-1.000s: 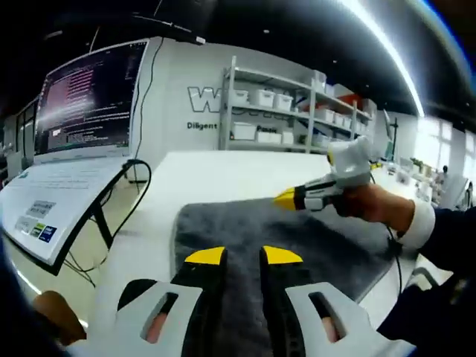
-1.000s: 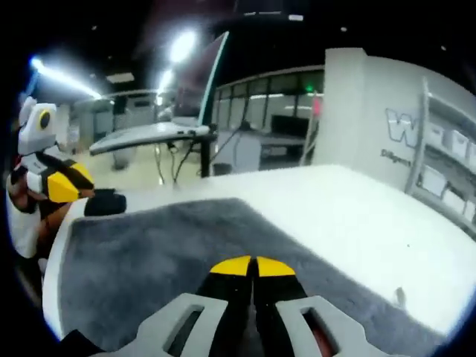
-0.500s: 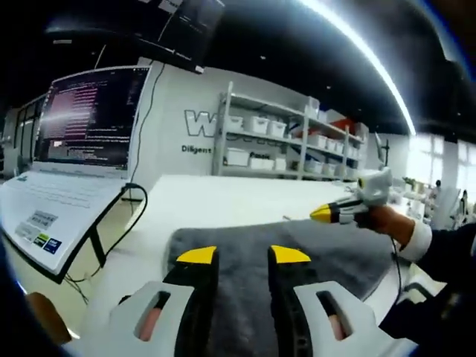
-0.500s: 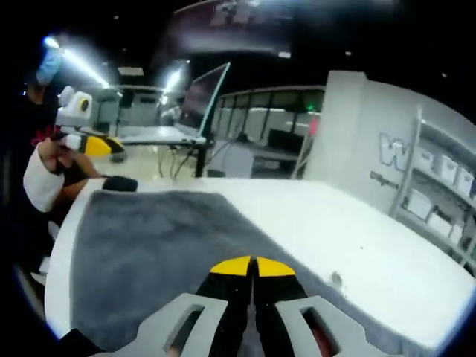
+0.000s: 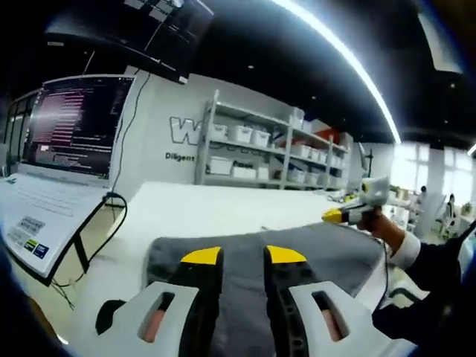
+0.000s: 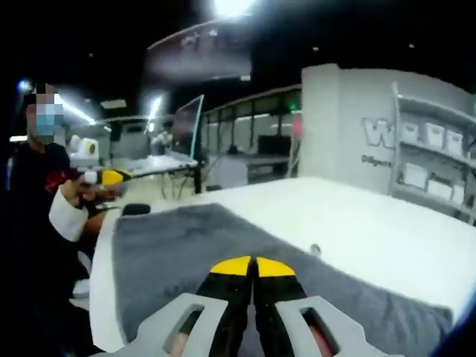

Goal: Open the folded towel by lifting each exposed corner and separating the folded layers until the towel lies flat within the target outline without major curled edges

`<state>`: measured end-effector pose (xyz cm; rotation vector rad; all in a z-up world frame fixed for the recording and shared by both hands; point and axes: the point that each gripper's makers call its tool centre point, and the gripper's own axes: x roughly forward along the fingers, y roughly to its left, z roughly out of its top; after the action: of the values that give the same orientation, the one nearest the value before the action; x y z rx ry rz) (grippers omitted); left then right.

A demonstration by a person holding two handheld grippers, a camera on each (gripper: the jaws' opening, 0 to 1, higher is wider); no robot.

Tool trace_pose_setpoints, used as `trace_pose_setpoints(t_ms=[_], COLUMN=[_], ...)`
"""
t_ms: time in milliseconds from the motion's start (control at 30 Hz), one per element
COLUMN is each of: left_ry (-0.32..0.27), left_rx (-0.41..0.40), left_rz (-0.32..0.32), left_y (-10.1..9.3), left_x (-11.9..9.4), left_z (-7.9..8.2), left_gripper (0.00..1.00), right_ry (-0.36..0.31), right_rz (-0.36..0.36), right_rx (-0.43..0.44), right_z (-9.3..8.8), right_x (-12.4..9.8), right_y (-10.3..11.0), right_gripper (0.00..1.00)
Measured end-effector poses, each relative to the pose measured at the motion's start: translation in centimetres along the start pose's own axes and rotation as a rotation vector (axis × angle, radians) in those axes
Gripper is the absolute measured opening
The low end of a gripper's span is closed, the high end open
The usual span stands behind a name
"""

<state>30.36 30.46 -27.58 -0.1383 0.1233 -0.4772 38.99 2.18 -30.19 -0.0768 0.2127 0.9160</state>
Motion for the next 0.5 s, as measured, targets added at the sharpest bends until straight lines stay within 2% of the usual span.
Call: trace_pose_setpoints(t_ms=[67,100,167,233,333,400,433,500], left_ry=[-0.055,-0.069,-0.068,-0.072,-0.065,-0.072,-0.100,-0.103], left_rx=[-0.037,-0.064,-0.050,0.004,0.040,0.076,0.106,0.106], left_rz=[-0.082,-0.097,-0.110,-0.126,-0.110,-0.097,-0.075,-0.038], left_y=[-1.7,-2.2,-2.9,-3.8,-4.2,-4.2,-3.9,-3.3], left_x=[0.0,-0.1,-0.2,-0.1,0.1,0.2,0.3,0.4], left_z=[1.0,1.3,1.5,1.6,1.6,1.7,2.2,2.1], left_gripper=[0.26,0.30,0.34,0.34,0.43,0.46,0.45,0.46], right_ry=[-0.004,-0.011,-0.024,-0.021,-0.019,-0.025,-0.033,-0.043], right_rz=[-0.015,-0.042,-0.076,-0.090,-0.111,-0.147,-0.153,-0.165], right_rx=[-0.019,-0.055,-0.094,-0.088,-0.086,-0.082,-0.089,-0.086], right_z=[-0.2,-0.2,-0.4,-0.8,-1.7,-2.0,-2.0,-2.2], right_x=[-1.4,-2.0,-3.2,-4.1,-5.7,-6.7,-7.0,-7.7], right_y=[-0.4,-0.7,-1.0,-1.0,-1.2,-2.1,-2.2,-2.6], right_gripper=[0.00,0.00,0.00,0.03,0.15,0.15,0.14,0.16])
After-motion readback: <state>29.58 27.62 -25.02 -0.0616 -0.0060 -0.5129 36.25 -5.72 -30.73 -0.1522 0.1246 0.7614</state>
